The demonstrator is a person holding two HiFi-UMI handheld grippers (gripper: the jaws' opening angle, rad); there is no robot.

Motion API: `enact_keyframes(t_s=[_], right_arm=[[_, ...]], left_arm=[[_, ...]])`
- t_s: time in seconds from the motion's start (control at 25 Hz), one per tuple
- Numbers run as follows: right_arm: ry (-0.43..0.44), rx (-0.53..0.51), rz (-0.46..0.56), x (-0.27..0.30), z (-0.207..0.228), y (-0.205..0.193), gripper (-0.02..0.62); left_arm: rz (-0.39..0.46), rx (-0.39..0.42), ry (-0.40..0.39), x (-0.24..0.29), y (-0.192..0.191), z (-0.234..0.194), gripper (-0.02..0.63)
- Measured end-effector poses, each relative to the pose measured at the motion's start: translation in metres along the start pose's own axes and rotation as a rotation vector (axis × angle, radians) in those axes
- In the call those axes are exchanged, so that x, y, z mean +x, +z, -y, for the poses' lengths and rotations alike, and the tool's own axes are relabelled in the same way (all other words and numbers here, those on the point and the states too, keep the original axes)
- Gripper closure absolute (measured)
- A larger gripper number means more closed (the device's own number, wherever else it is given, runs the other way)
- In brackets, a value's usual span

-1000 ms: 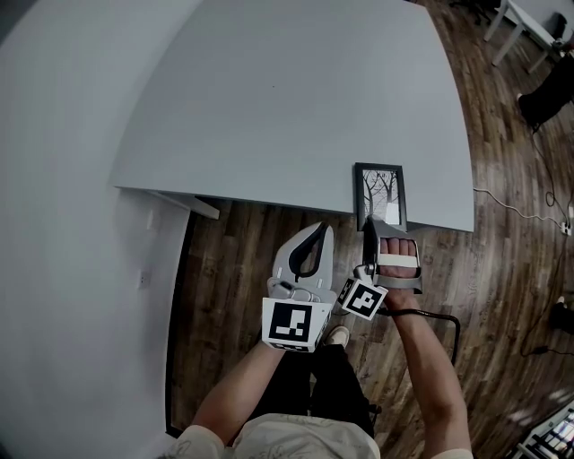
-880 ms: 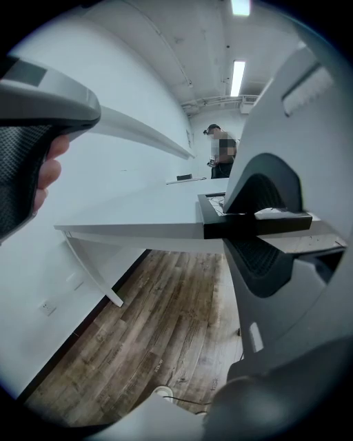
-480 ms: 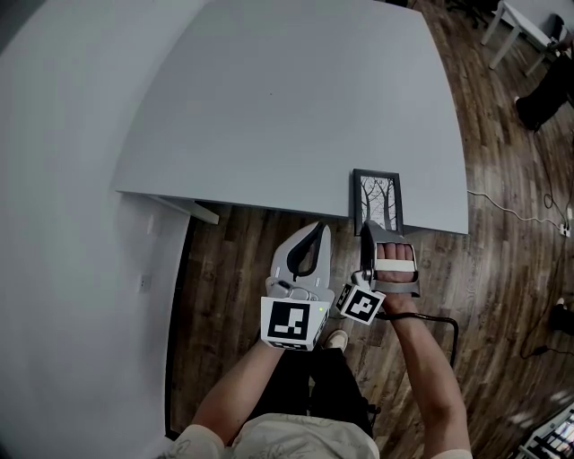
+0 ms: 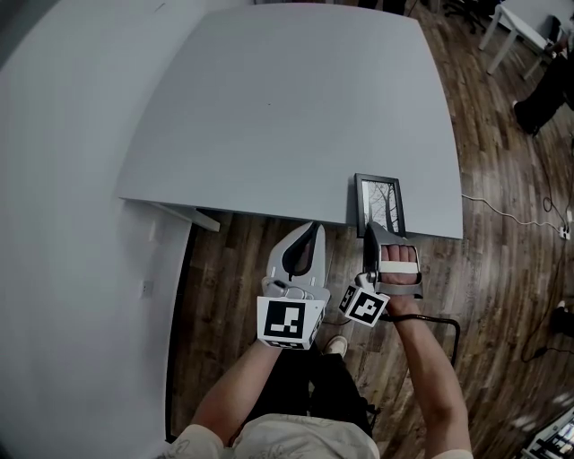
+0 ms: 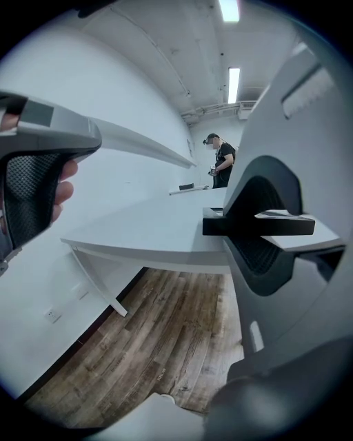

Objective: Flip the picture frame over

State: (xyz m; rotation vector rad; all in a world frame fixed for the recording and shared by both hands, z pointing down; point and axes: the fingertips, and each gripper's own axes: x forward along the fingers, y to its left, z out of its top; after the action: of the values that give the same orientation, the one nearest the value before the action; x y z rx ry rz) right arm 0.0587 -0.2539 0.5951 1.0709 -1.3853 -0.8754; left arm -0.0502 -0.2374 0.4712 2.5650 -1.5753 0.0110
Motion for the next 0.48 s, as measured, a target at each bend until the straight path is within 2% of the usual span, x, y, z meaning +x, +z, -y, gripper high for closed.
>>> enact_keyframes(t_s=[0.48], right_arm=[[-0.063, 0.104, 0.028, -0.013, 0.046, -0.012, 0.506]], left_arm=[[0.035, 0.019, 0.004, 0.003, 0.029, 0.013, 0.604]])
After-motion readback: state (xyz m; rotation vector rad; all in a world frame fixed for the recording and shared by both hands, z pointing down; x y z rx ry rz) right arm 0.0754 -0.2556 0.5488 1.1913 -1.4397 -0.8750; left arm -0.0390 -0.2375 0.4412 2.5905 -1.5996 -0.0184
